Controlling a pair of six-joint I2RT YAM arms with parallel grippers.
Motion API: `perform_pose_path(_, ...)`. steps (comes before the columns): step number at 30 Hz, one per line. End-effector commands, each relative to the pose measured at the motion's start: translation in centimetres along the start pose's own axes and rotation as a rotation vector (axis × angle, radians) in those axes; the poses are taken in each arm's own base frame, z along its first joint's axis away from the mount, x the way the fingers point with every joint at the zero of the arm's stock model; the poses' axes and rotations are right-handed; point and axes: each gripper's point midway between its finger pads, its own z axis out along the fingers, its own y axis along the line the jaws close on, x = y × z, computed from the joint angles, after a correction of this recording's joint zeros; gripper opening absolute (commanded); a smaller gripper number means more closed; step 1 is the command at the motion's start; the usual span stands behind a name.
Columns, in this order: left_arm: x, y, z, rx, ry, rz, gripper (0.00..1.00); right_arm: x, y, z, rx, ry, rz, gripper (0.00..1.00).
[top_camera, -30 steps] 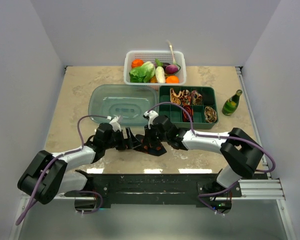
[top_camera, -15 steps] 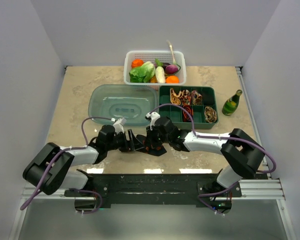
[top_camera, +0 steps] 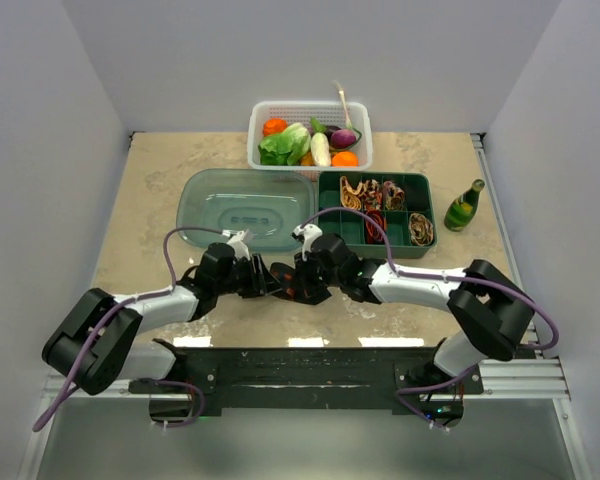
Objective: Roll the ties
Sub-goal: Roll the tie at the center of the board.
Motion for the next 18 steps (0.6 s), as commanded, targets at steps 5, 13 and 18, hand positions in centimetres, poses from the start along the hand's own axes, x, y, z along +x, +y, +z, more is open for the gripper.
perform_pose_path(5,-1.4,1.4,-0.6,-0.143,-0.005,0.071,0.39,-3.5,0.7,-2.9,0.010,-0.102,-0.005,0.00)
perform_pose_path(13,-1.5,2.3,-0.9,-0.208,0.005,0.080,0.39,-2.0,-1.9,-2.4,0.120,-0.063,-0.025,0.00)
perform_pose_path(18,-2.4,2.4,-1.1,-0.259,0.000,0.123,0.39,0.1,-3.5,-0.7,0.177,0.012,-0.030,0.00)
